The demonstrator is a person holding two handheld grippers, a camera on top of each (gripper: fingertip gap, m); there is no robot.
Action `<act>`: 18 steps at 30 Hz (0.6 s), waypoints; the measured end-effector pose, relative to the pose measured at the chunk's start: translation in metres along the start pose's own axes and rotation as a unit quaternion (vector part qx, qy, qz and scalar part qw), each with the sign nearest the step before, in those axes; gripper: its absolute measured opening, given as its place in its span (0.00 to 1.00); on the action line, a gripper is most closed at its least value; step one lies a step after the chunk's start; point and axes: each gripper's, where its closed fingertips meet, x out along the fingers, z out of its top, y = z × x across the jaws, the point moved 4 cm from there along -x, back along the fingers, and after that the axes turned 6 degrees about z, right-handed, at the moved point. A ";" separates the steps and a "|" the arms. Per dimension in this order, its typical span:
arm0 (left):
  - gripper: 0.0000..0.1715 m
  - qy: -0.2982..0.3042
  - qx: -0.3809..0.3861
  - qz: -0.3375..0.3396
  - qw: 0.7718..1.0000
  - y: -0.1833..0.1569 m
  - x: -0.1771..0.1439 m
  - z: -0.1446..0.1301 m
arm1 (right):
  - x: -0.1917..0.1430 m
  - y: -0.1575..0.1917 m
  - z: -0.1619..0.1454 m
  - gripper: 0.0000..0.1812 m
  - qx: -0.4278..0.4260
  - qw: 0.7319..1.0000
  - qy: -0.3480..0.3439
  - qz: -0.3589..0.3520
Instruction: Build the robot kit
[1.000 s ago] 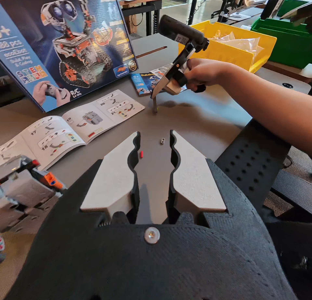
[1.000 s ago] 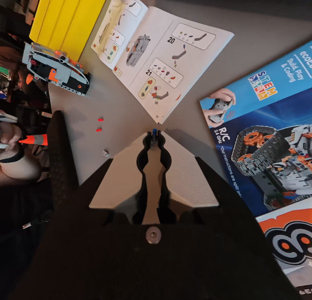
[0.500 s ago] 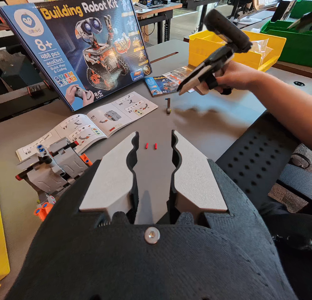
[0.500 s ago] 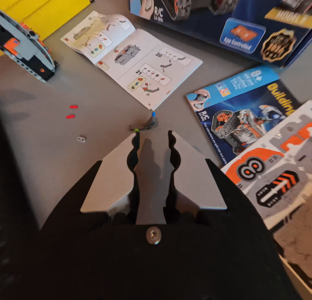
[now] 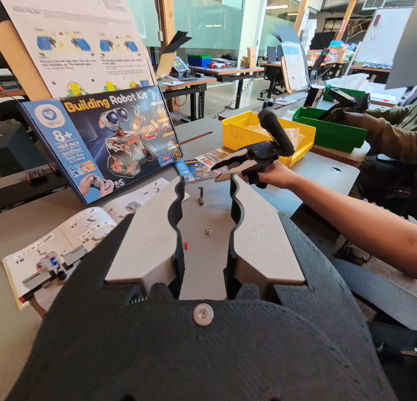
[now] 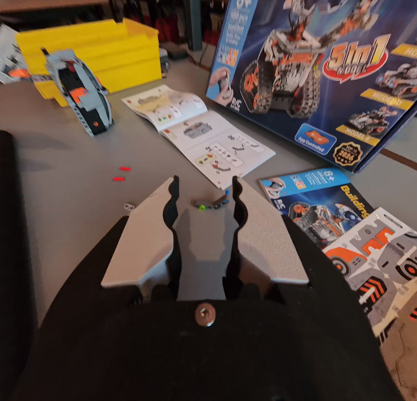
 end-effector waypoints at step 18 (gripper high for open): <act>0.26 0.026 -0.008 0.152 0.988 0.112 -0.067 -0.041 | 0.018 0.001 -0.027 0.26 0.015 0.998 0.063 0.013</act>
